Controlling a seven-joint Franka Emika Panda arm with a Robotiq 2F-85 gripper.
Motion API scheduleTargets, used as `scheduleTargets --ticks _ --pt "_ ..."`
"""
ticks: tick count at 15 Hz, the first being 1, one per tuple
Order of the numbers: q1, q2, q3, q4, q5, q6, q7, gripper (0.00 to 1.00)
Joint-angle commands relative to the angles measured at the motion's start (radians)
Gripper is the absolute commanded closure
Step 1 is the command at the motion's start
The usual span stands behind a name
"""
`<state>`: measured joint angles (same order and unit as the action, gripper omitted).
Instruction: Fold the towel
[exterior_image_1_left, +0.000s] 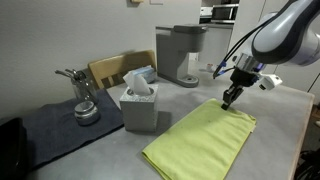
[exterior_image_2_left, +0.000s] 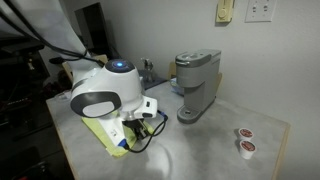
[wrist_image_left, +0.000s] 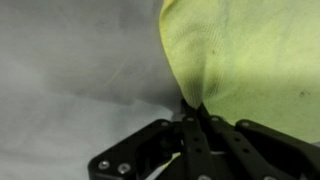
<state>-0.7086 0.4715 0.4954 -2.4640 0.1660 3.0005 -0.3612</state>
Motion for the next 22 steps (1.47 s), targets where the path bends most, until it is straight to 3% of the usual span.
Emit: scheduleTargets --ticks 1,7,11,12,15,22 --pt "-0.020 -0.039 -0.045 -0.017 0.002 -0.027 -0.020 0.99" --pt "0.015 -0.130 -0.122 -0.048 -0.005 -0.027 -0.008 0.99" --pt "0.027 -0.218 -0.110 -0.075 0.037 -0.062 -0.027 0.99" --pt "-0.010 -0.233 -0.071 -0.079 0.019 -0.069 -0.020 0.99" --pt "-0.030 -0.273 -0.006 -0.088 0.055 -0.079 -0.045 0.99" --pt "-0.111 -0.273 0.237 -0.055 0.300 -0.087 -0.244 0.99"
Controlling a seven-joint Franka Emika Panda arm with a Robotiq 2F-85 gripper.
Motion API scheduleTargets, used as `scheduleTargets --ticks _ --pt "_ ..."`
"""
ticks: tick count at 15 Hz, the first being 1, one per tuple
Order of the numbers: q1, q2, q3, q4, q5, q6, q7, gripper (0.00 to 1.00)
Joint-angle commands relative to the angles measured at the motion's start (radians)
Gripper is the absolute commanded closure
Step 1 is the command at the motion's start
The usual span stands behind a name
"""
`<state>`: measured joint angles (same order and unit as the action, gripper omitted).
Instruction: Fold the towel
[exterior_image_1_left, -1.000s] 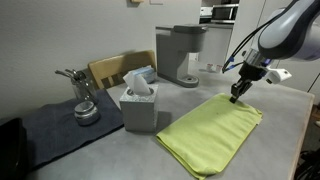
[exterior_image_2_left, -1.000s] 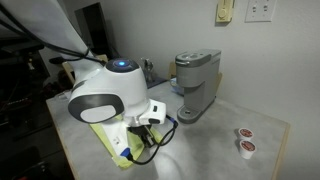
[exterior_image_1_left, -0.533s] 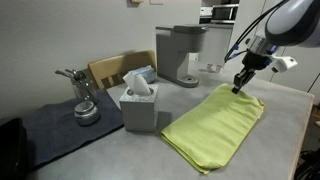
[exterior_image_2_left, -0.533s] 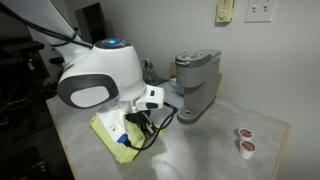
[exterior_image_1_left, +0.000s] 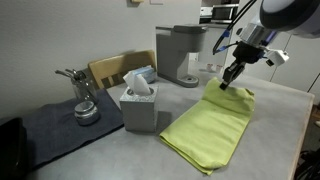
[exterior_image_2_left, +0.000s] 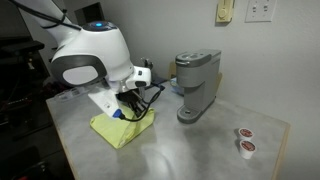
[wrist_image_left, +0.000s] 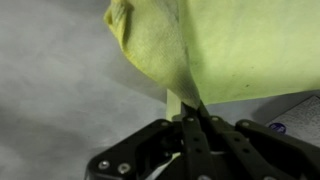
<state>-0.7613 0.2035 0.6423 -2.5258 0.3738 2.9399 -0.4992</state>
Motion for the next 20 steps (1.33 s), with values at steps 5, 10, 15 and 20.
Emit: scheduleTargets --ticks 5,10,15,20 --pt "-0.105 0.009 0.191 0.020 0.207 -0.055 -0.232 0.99" --pt "-0.162 0.041 0.272 0.048 0.323 -0.089 -0.367 0.99" --pt "-0.213 0.059 0.351 0.062 0.437 -0.127 -0.515 0.99" --pt "-0.233 0.061 0.387 0.062 0.469 -0.182 -0.583 0.99"
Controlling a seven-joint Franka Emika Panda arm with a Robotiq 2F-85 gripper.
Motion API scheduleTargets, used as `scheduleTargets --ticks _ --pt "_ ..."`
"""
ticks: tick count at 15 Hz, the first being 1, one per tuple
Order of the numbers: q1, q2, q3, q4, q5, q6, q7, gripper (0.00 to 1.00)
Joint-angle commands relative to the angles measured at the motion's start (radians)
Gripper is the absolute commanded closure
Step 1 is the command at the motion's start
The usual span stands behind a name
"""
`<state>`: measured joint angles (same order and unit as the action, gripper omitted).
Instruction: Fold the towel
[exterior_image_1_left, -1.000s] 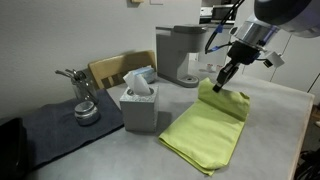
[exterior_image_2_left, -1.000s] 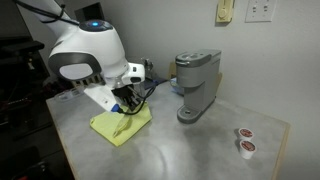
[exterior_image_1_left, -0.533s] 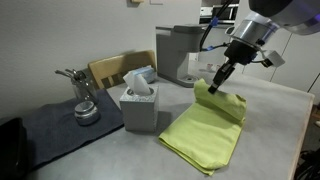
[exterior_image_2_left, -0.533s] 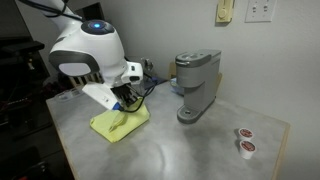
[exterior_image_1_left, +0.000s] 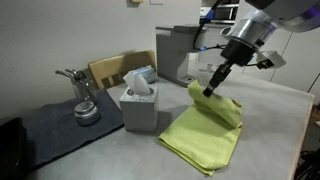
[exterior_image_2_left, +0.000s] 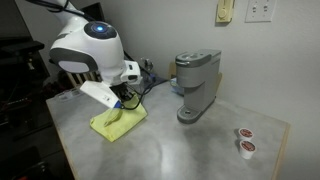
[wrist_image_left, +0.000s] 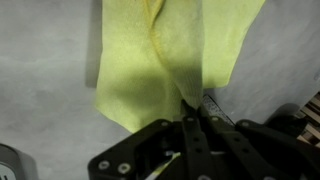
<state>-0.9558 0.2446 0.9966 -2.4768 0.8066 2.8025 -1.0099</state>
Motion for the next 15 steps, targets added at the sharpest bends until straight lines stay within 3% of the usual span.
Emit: scheduleTargets --ticks 1,15 --pt "-0.042 0.021 0.039 0.015 0.042 -0.060 -0.085 0.99" --pt "-0.058 0.027 0.063 0.040 0.061 -0.228 -0.193 0.99"
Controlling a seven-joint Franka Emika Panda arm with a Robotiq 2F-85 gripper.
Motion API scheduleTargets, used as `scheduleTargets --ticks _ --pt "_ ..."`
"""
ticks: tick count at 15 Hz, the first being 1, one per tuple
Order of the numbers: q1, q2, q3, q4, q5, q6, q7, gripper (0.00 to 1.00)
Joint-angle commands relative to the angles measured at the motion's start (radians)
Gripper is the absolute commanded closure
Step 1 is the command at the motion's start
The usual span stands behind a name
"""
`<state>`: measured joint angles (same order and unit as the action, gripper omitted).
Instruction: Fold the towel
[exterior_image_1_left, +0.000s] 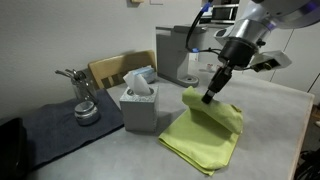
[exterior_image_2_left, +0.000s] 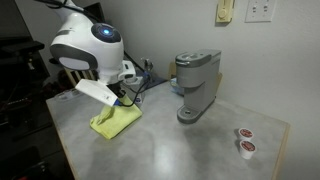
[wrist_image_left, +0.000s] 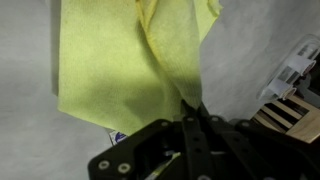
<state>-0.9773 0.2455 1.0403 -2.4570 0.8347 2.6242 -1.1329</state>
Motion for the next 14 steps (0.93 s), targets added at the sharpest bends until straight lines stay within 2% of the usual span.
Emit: scheduleTargets --ticks 1,3,4,5,7,14 --pt "-0.037 0.023 0.020 0.023 0.035 -0.061 -0.077 0.99" --pt "-0.036 0.018 0.019 0.027 0.035 -0.082 -0.087 0.99" --pt "0.087 -0.022 -0.103 0.041 0.095 -0.121 -0.130 0.99" --pt "0.111 -0.026 -0.129 0.044 0.113 -0.140 -0.143 0.99" --pt "0.210 -0.039 -0.243 0.054 0.168 -0.193 -0.191 0.99" --pt "0.639 -0.048 -0.717 0.075 0.252 -0.343 -0.244 0.99"
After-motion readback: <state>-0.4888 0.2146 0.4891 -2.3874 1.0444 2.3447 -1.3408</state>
